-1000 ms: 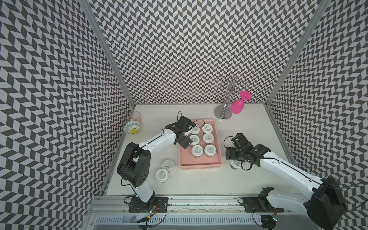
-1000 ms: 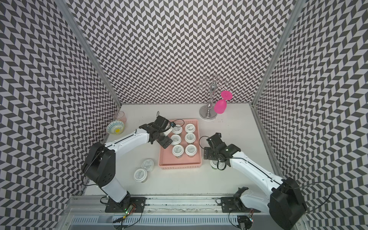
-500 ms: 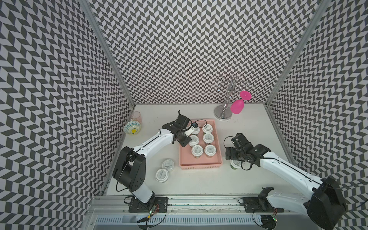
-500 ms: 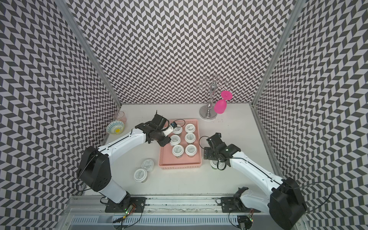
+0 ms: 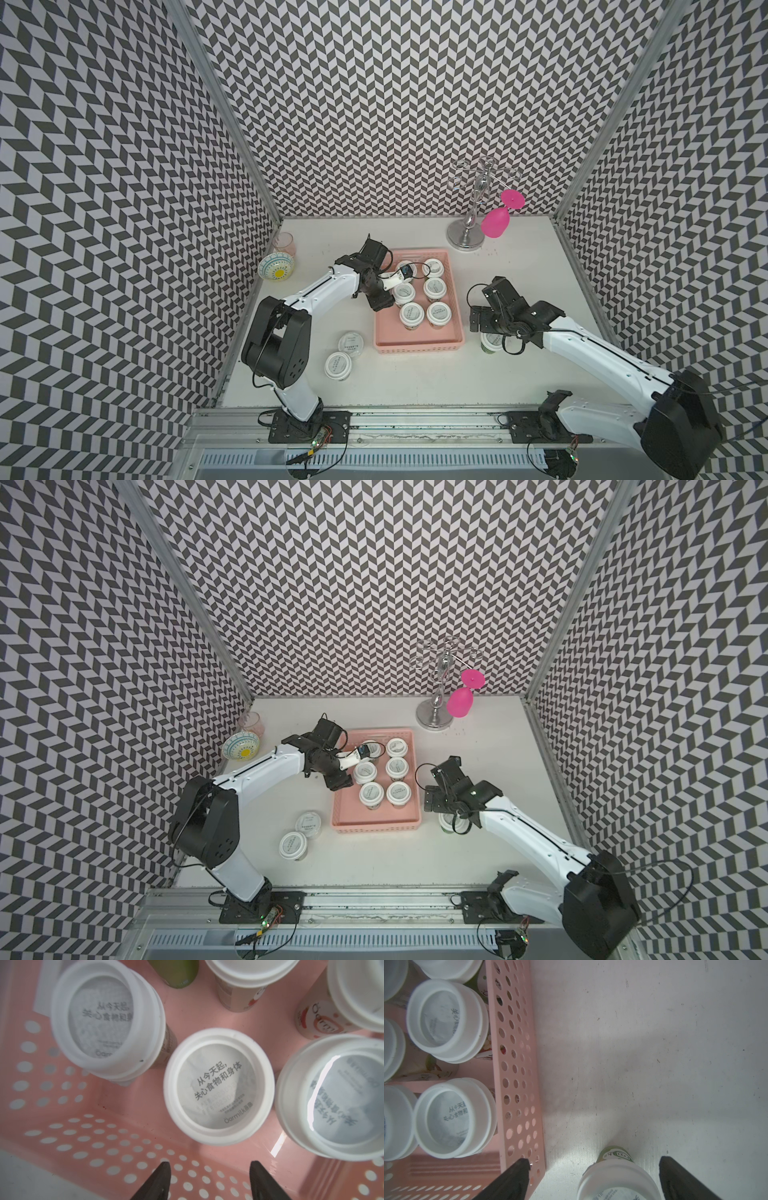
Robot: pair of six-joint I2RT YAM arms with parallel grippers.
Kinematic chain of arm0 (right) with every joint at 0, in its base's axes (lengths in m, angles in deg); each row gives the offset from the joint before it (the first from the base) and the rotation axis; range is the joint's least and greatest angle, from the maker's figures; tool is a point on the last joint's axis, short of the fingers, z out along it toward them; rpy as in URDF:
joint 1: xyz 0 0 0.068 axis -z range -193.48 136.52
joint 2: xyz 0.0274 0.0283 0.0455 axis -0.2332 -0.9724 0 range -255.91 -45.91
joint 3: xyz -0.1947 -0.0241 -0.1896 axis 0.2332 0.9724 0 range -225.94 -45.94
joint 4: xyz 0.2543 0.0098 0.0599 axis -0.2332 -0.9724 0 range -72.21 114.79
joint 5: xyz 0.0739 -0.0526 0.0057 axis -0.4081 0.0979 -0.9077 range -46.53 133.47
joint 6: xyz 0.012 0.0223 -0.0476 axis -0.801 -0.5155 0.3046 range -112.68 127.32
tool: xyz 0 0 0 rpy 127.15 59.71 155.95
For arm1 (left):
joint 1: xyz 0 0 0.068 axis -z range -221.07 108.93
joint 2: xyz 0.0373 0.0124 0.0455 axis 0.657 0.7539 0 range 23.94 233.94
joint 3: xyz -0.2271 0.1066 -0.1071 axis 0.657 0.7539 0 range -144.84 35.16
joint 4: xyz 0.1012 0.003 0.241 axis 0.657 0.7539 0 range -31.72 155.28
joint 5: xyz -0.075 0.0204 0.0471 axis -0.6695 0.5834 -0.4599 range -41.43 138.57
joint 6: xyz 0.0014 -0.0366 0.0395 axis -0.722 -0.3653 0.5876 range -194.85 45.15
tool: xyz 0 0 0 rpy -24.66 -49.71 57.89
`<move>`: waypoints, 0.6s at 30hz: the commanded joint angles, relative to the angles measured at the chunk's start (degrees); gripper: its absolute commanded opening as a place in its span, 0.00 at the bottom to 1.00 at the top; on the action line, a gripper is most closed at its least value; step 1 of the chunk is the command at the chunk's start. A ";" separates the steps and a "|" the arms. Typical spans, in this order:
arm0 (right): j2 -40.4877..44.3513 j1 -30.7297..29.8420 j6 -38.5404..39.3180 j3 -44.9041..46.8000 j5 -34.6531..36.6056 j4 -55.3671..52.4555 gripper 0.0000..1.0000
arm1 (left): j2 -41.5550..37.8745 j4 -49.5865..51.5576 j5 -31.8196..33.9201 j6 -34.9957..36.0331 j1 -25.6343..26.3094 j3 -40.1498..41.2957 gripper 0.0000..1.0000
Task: Put the yogurt in the basket
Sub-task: Adjust the yogurt in the basket.
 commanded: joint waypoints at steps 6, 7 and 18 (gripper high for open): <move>1.10 -0.36 0.72 0.10 0.13 2.10 1.00 | 2.97 -1.45 -1.55 3.75 -0.40 -1.77 0.65; 1.11 -0.38 0.74 0.18 0.18 2.16 1.00 | 3.23 -1.82 -1.77 3.87 -0.44 -1.65 0.65; 1.16 -0.44 0.82 0.28 0.09 2.38 1.00 | 5.48 -5.37 -4.53 3.27 -0.17 -1.45 0.64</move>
